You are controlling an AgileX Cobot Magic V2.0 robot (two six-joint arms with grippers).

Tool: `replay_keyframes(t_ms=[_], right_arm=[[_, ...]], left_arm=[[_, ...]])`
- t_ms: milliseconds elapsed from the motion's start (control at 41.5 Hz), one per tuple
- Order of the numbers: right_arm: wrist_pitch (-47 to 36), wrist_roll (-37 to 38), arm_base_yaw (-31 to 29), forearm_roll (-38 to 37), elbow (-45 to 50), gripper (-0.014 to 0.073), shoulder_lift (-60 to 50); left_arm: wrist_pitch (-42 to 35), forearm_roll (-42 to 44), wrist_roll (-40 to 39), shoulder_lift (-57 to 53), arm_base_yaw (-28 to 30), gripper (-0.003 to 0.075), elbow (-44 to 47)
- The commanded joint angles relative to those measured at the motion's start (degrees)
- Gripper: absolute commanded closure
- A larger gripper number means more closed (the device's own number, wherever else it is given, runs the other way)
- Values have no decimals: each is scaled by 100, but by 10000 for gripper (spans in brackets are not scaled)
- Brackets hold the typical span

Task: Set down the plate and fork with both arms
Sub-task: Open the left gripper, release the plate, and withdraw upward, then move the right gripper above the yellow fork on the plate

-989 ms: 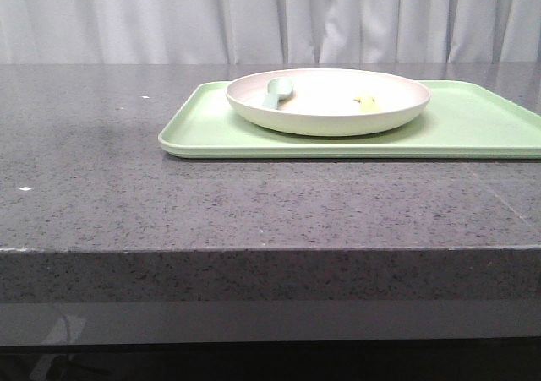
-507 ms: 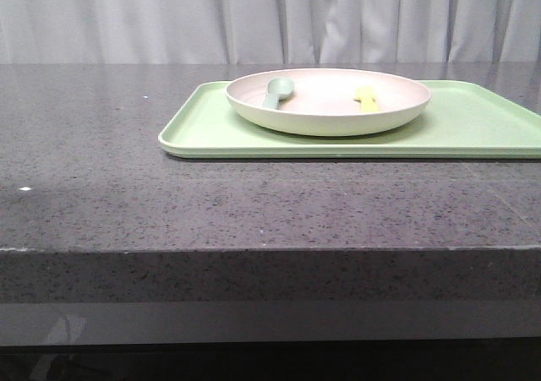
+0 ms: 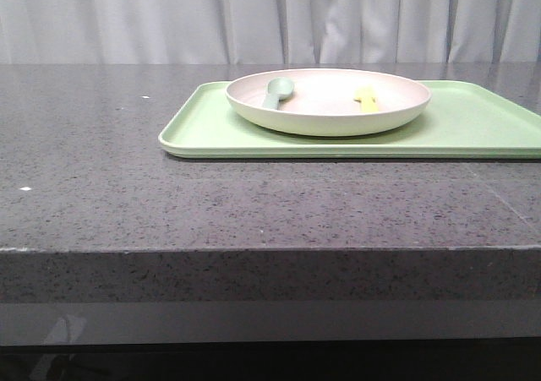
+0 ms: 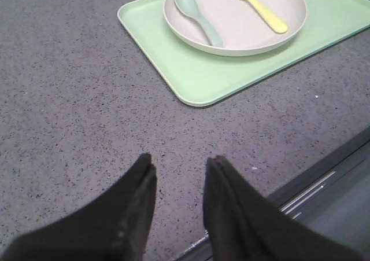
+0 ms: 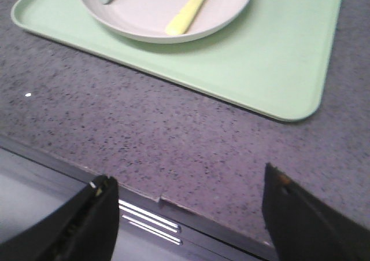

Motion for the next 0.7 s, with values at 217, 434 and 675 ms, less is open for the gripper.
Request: replay_keyframes(t_ms=[217,434,675], right_arm=[[-178,-158,809,112,-1114,55,1106],[279,-158,801,26,-2168,55,2196],[715,151,801,-372,-3455,60,3434]], left_arm=[[-323,-109,4,-7,-40,512,-128],[-323,-109,4,-7,-40,512,-128],[-323,-109,4,-7,-40,512,-128]])
